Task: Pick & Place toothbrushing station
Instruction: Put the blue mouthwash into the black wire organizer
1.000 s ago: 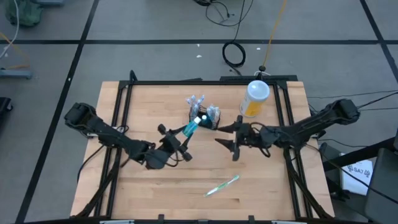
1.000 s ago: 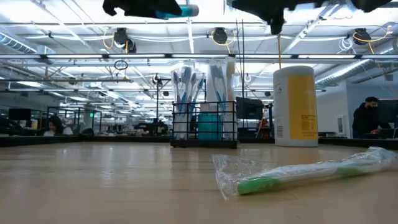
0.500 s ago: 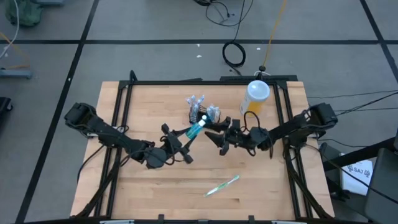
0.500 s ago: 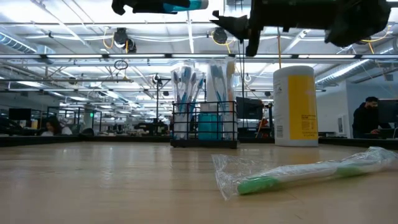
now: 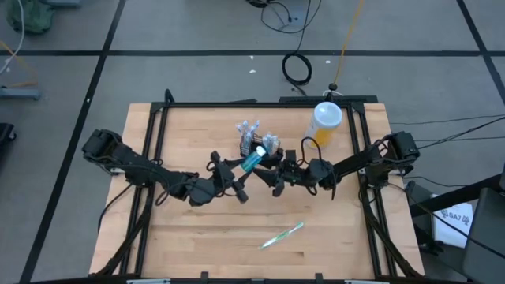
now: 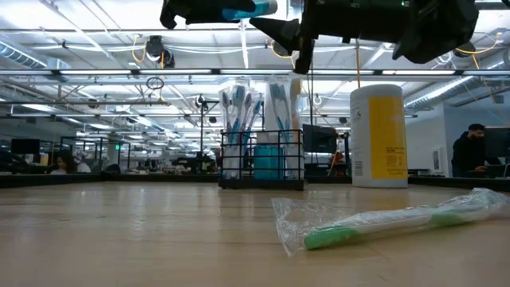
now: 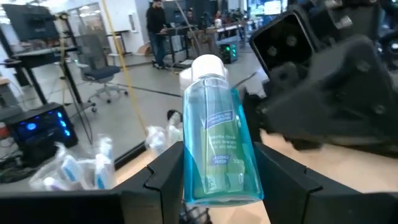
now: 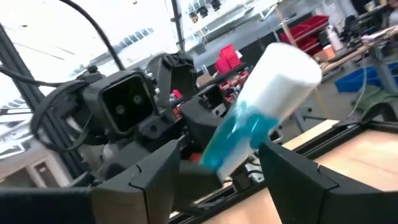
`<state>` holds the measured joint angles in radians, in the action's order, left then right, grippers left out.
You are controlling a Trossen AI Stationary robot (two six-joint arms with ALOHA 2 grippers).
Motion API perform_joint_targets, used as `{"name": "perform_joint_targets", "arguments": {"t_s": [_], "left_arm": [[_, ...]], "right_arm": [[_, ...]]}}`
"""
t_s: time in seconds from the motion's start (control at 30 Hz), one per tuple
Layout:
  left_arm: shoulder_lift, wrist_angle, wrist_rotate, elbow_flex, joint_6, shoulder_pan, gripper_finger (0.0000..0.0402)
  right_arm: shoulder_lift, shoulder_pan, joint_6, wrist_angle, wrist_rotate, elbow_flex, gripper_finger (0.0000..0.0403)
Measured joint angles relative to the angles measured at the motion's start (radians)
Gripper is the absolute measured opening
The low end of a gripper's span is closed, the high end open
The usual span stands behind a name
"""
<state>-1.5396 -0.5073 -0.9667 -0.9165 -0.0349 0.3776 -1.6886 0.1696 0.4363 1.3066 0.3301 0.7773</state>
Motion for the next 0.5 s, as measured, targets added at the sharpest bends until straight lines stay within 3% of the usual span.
{"name": "perform_joint_targets", "arguments": {"t_s": [0.3, 0.43, 0.5], "left_arm": [[-0.038, -0.124, 0.106, 0.0, 0.048, -0.037, 0.0173], [-0.106, -0.234, 0.087, -0.004, 0.125, -0.041, 0.0172], [-0.124, -0.281, 0.012, -0.004, 0.172, -0.031, 0.0173]], "right_arm": [[0.002, -0.02, -0.006, 0.009, 0.034, 0.002, 0.0212], [0.001, -0.021, -0.021, 0.003, 0.033, 0.002, 0.0212], [0.001, -0.02, -0.037, -0.002, 0.033, 0.002, 0.0212]]}}
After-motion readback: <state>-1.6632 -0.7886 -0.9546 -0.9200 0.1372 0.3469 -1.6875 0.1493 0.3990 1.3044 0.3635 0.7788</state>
